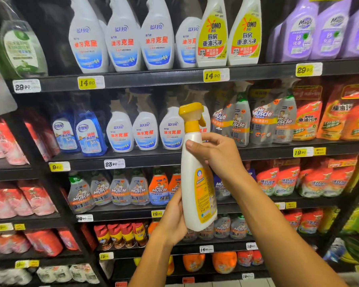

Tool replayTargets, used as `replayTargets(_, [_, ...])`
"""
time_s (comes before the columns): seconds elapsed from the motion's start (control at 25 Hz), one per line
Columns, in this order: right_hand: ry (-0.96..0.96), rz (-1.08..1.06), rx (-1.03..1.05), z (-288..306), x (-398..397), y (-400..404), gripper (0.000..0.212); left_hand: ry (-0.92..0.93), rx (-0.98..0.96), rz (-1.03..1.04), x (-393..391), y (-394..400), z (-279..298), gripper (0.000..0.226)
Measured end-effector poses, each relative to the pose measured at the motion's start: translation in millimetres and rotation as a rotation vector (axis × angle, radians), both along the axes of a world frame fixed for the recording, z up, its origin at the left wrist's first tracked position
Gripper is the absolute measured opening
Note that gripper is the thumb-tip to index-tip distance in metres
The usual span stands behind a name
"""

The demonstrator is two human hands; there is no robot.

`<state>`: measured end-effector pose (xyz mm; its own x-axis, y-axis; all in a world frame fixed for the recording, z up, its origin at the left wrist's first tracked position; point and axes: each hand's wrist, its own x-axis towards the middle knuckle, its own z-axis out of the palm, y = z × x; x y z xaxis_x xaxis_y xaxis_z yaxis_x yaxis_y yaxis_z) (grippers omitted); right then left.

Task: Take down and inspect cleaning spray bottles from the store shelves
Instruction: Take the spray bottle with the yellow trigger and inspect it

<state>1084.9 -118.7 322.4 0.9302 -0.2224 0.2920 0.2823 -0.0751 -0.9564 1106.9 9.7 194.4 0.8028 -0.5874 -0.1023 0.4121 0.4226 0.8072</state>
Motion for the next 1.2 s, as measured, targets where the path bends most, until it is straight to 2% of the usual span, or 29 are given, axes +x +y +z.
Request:
replayTargets(0.16, [0.042, -0.11, -0.113, 0, 0, 0, 0.035, -0.015, -0.018, -0.038, -1, -1, -3, 0.046])
replayTargets(0.32, [0.045, -0.103, -0.101, 0, -2, -2, 0.037, 0.004, -0.011, -0.08, 0, -1, -6, 0.051])
replayTargets(0.52, [0.004, -0.048, -0.042, -1, -4, -4, 0.033, -0.071, 0.003, -0.054, -2, 1, -3, 0.05])
replayTargets(0.68, [-0.018, 0.109, 0.072, -3, -4, -13, 0.025, -0.184, 0.132, 0.011, -4, 0, 4, 0.049])
replayTargets(0.72, [-0.027, 0.154, 0.081, -3, -4, -16, 0.025, -0.192, 0.148, 0.02, -5, 1, 6, 0.056])
replayTargets(0.8, [-0.063, 0.221, 0.067, -4, -3, -20, 0.026, -0.27, 0.156, 0.022, -3, 8, 6, 0.085])
replayTargets(0.88, [-0.104, 0.27, 0.051, -6, -4, -20, 0.03, -0.476, 0.299, 0.032, 1, 13, 1, 0.107])
replayTargets(0.92, [-0.119, 0.294, 0.034, -8, -5, -20, 0.033, -0.592, 0.401, 0.044, 4, 13, -1, 0.109])
replayTargets(1.0, [-0.133, 0.364, -0.042, -11, -9, -17, 0.043, -0.737, 0.514, 0.168, 15, 6, -5, 0.104])
replayTargets(1.08, [-0.128, 0.436, -0.191, -16, -15, -13, 0.05, -0.847, 0.495, 0.255, 33, -2, -14, 0.093])
replayTargets(1.2, [-0.154, 0.374, -0.353, -23, -24, -5, 0.046, -0.917, 0.63, 0.31, 63, -6, -21, 0.07])
